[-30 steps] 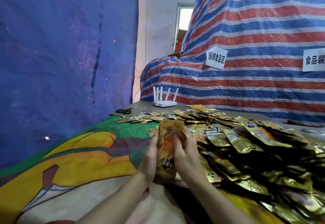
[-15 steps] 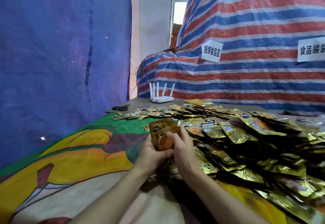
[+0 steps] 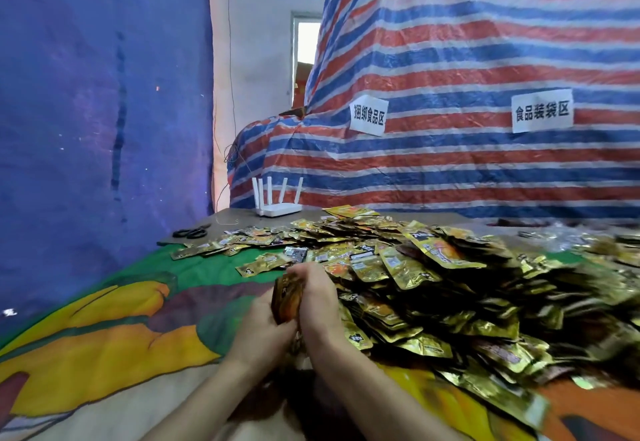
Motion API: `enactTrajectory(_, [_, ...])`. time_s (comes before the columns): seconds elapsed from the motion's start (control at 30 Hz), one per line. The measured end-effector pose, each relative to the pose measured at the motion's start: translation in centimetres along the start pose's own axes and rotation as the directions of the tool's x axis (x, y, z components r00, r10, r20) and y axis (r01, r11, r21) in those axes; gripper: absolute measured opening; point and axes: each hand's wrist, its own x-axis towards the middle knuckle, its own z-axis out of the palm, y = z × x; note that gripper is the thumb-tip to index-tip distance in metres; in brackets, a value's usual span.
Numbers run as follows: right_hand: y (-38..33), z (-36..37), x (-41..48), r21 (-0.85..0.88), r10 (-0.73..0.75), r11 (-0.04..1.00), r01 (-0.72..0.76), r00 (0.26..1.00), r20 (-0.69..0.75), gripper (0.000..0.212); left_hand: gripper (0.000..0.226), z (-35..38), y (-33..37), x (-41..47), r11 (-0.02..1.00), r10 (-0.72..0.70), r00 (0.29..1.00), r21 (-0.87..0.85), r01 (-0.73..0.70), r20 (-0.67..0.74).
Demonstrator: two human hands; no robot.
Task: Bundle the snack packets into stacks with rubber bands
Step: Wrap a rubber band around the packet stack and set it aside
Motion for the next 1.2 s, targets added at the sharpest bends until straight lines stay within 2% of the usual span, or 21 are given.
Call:
enactTrajectory(0.07, [-0.3, -0.6, -0.6, -0.106, -0.012, 0.994, 0.015, 0.999, 0.033, 0.019, 0.015, 0.1, 0.4, -0.2, 1.0, -0.028, 0.999, -0.007, 0.028, -0.026])
enactTrajectory(0.13, [-1.0, -1.5, -1.5, -0.173, -0.086, 0.98, 0.097, 0.994, 0.068, 0.017, 0.008, 0.3, 0.9, -0.6, 0.999, 0.007, 0.998, 0.032, -0.006, -0.054])
enactTrajectory(0.2, [-2.0, -2.8, -2.5, -0.229, -0.198, 0.95, 0.213, 0.976, 0.086, 0.021, 0.025, 1.1, 1.8, -1.3, 0.997, 0.072, 0.995, 0.042, -0.069, -0.065])
enactTrajectory(0.27, [-3.3, -4.7, -3.5, -0.269, -0.293, 0.914, 0.304, 0.953, 0.081, 0.022, 0.024, 2.5, 3.6, -2.0, 0.989, 0.147, 0.988, 0.038, -0.146, -0.046])
enactTrajectory(0.33, [-4.4, -7.1, -4.4, -0.326, -0.363, 0.873, 0.363, 0.93, 0.063, 0.016, 0.009, 4.6, 5.6, -2.5, 0.986, 0.154, 0.988, -0.066, -0.154, 0.006])
enactTrajectory(0.43, [-6.0, -11.4, -5.4, -0.438, -0.384, 0.827, 0.352, 0.923, 0.015, 0.017, 0.016, 8.1, 7.6, -2.8, 0.974, 0.129, 0.988, -0.198, -0.11, 0.083])
enactTrajectory(0.53, [-7.4, -16.9, -6.3, -0.638, -0.412, 0.713, 0.292, 0.91, -0.043, 0.016, 0.02, 11.2, 7.9, -3.7, 0.972, 0.015, 0.988, -0.235, 0.021, 0.151])
enactTrajectory(0.6, [-8.3, -21.3, -6.9, -0.789, -0.476, 0.579, 0.206, 0.871, -0.122, 0.035, 0.017, 12.5, 7.0, -4.5, 0.971, -0.022, 0.984, -0.23, 0.063, 0.176])
enactTrajectory(0.67, [-9.2, -26.1, -7.5, -0.871, -0.532, 0.488, 0.06, 0.812, -0.242, 0.047, 0.028, 13.0, 6.2, -5.1, 0.971, -0.021, 0.983, -0.231, 0.063, 0.181])
enactTrajectory(0.77, [-10.6, -32.9, -8.5, -0.898, -0.57, 0.37, -0.238, 0.705, -0.422, 0.033, 0.026, 12.9, 5.7, -5.2, 0.959, -0.03, 0.978, -0.269, 0.087, 0.208])
enactTrajectory(0.83, [-11.1, -36.7, -9.5, -0.858, -0.513, 0.278, -0.433, 0.688, -0.514, 0.022, 0.027, 12.9, 5.5, -5.1, 0.954, -0.054, 0.977, -0.278, 0.112, 0.208])
enactTrajectory(0.87, [-11.0, -38.3, -10.0, -0.822, -0.437, 0.207, -0.53, 0.702, -0.563, 0.024, 0.026, 13.0, 5.4, -5.1, 0.955, -0.061, 0.975, -0.272, 0.119, 0.211])
enactTrajectory(0.93, [-10.5, -40.4, -10.9, -0.745, -0.243, 0.008, -0.667, 0.721, -0.649, 0.04, 0.017, 13.0, 5.4, -5.1, 0.953, -0.065, 0.97, -0.275, 0.13, 0.233])
enactTrajectory(0.97, [-10.2, -40.9, -11.3, -0.716, -0.185, -0.055, -0.696, 0.712, -0.678, 0.032, 0.015, 13.0, 5.5, -5.1, 0.95, -0.066, 0.968, -0.283, 0.135, 0.241])
enactTrajectory(1.03, [-9.8, -41.3, -11.9, -0.714, -0.161, -0.097, -0.694, 0.718, -0.677, 0.004, 0.019, 12.9, 5.5, -5.0, 0.944, -0.074, 0.968, -0.295, 0.145, 0.239])
enactTrajectory(1.2, [-10.1, -40.9, -11.2, -0.757, -0.282, -0.172, -0.631, 0.767, -0.576, 0.012, 0.017, 12.7, 5.4, -5.0, 0.943, -0.083, 0.97, -0.296, 0.151, 0.228])
